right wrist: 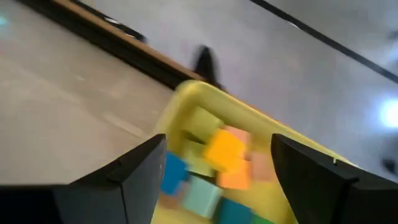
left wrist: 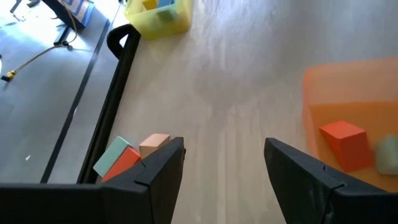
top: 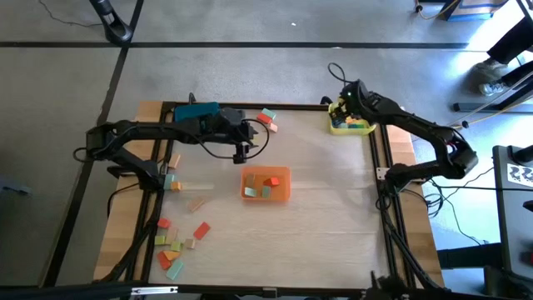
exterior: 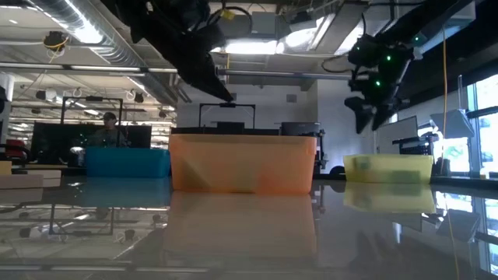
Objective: Sort blocks by size
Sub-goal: Put the yellow cube block into the yellow bin
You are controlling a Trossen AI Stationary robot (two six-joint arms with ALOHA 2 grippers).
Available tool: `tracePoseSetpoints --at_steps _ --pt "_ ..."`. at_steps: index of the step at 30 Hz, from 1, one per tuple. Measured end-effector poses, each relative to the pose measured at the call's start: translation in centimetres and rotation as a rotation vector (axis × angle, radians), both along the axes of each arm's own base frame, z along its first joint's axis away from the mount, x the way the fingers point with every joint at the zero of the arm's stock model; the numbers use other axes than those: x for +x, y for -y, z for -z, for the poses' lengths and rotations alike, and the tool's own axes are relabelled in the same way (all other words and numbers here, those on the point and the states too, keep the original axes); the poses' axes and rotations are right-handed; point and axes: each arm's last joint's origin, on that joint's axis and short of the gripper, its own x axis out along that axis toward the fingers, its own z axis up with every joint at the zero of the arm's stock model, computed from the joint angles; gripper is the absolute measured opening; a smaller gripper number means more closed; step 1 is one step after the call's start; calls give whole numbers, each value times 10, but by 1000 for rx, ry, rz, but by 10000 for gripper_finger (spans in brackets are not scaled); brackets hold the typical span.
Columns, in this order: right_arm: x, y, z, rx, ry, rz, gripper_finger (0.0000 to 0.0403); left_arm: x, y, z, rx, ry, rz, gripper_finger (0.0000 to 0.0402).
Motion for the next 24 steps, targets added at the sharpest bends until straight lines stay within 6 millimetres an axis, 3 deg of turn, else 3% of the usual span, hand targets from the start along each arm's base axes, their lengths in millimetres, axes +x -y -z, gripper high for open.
tracePoseSetpoints --at_steps 11,18,24 --pt "58 -42 -10 -65 173 -342 285 -21 20 -11 -87 -75 -6 209" --pt "77 -65 -13 -107 228 -453 285 -41 40 3 -240 -313 -90 209" --pt "83 -74 -4 -154 272 -506 285 -52 61 12 -341 -473 -168 209"
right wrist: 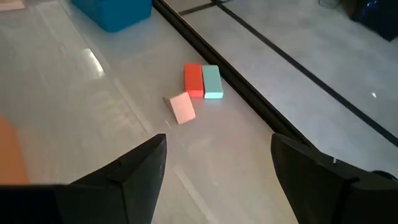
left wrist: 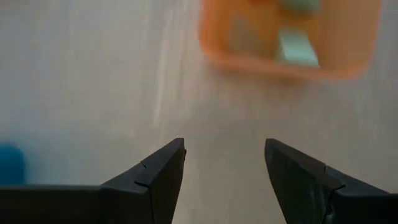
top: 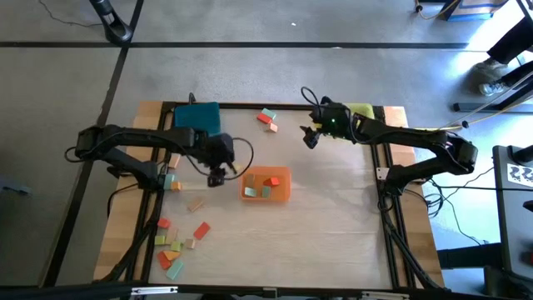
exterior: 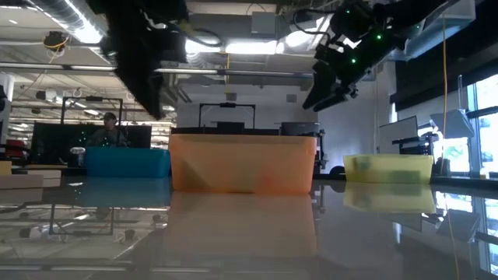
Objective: Sort blocks by size
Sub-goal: Put the yellow cube block into the yellow bin
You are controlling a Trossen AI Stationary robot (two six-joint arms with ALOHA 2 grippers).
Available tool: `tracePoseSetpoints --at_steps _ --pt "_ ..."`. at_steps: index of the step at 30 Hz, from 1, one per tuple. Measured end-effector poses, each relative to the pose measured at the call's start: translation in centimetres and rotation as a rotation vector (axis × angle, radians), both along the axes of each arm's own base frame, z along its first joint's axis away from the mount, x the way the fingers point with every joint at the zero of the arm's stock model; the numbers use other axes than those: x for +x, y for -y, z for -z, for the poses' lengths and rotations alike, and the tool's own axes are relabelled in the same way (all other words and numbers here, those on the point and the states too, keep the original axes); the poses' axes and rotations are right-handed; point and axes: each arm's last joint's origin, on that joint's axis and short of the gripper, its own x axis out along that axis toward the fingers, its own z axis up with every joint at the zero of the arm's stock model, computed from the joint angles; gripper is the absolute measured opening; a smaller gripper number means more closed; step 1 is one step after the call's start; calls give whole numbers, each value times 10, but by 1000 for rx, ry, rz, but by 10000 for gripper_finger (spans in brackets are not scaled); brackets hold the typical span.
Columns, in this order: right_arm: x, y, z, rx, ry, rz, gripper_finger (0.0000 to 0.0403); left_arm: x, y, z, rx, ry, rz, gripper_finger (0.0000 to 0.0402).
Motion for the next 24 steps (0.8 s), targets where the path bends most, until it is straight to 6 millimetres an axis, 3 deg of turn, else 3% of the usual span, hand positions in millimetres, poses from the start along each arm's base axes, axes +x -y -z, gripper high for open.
tracePoseSetpoints --at_steps 8,15,24 --pt "-2 -1 13 5 33 -16 285 -26 13 15 -67 -321 -211 209" --pt "-4 -2 18 30 41 -9 285 -41 15 39 -81 -520 -236 209" --pt "-4 -2 18 39 43 -3 285 -56 19 60 -185 -619 -295 209"
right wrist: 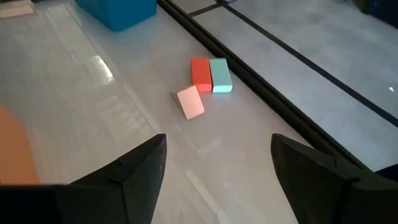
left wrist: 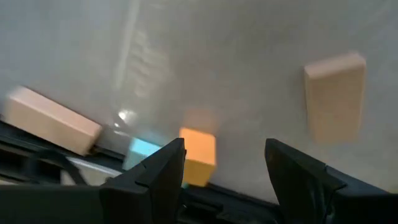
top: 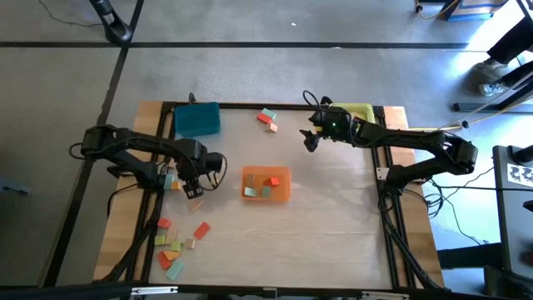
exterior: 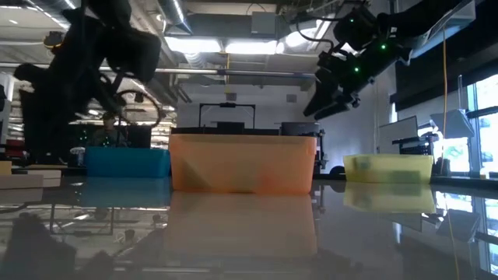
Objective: Sort blocks by size
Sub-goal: Put the yellow cube block into the yellow bin
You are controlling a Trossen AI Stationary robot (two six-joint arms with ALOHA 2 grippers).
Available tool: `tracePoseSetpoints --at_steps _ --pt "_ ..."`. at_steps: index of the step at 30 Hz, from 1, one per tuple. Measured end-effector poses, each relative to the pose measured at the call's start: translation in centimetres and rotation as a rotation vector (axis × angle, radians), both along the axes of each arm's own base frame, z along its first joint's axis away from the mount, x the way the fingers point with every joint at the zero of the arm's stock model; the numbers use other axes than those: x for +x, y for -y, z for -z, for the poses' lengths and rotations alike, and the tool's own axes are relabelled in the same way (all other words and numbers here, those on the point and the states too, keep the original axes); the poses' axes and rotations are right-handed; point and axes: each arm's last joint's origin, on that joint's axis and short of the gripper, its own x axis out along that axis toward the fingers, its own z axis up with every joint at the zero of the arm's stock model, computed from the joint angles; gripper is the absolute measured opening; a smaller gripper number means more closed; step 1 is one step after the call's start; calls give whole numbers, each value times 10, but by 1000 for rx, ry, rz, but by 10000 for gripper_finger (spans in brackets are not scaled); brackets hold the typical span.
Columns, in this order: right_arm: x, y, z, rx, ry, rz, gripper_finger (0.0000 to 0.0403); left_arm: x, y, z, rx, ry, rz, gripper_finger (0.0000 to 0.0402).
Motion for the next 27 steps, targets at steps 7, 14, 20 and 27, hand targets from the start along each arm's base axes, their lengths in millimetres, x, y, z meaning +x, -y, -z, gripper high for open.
tracePoseSetpoints --at_steps 7,14,20,27 --pt "1 0 -2 0 27 7 285 -9 2 9 -39 -47 -36 209" --pt "1 0 -2 -2 29 -4 285 -7 -1 21 6 -152 17 209" --pt "2 0 -2 8 32 -20 285 -7 0 42 -50 -280 88 209" --pt "2 -1 -2 14 36 -33 285 -11 1 63 -131 -358 127 209"
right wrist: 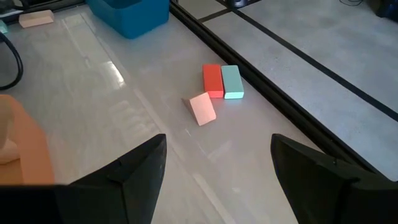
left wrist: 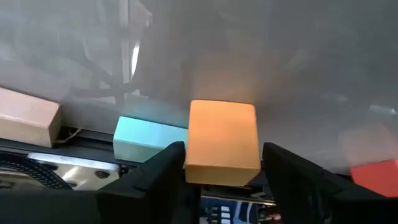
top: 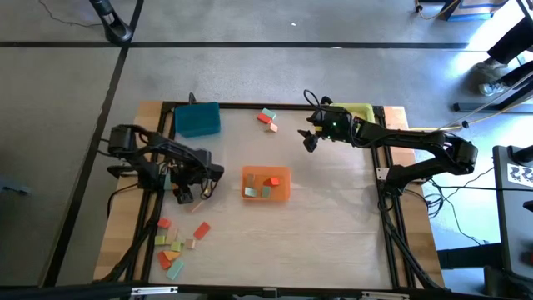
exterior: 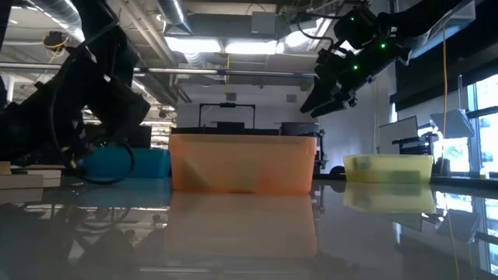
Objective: Sort blocks by size
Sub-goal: Put the yellow cube block into the yellow bin
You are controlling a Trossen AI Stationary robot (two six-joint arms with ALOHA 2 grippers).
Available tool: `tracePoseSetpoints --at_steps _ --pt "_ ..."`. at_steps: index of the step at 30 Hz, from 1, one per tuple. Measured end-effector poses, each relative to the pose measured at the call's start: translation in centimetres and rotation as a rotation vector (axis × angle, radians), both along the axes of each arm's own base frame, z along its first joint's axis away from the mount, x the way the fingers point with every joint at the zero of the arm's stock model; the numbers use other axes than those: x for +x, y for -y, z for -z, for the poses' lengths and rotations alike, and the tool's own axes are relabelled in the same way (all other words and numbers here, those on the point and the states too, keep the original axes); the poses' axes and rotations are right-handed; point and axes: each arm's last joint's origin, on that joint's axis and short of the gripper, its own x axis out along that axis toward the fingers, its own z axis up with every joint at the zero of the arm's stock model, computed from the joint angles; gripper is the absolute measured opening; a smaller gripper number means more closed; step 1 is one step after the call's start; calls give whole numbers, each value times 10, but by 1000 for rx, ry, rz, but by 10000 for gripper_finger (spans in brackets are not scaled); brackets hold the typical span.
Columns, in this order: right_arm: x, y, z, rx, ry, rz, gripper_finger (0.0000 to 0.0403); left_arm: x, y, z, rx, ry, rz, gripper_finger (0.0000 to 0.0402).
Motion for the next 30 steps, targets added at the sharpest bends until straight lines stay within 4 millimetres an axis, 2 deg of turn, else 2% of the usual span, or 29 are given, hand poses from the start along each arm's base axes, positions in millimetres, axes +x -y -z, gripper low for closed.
tracePoseSetpoints --at_steps 4,9,15,19,24,30 --pt "0 0 0 0 0 -1 285 3 0 4 5 17 -1 183" --pt "0 0 0 0 -1 -1 285 6 0 5 -3 50 0 117" --pt "-3 -1 5 32 -54 4 285 13 -1 -4 8 79 24 114" --pt "-3 -1 5 33 -55 5 285 24 -5 -23 82 180 66 114" --pt "-1 0 2 8 -23 0 285 37 -11 -60 142 383 66 116" --pt "3 -1 -4 -64 21 -104 285 50 -28 -104 262 796 38 118"
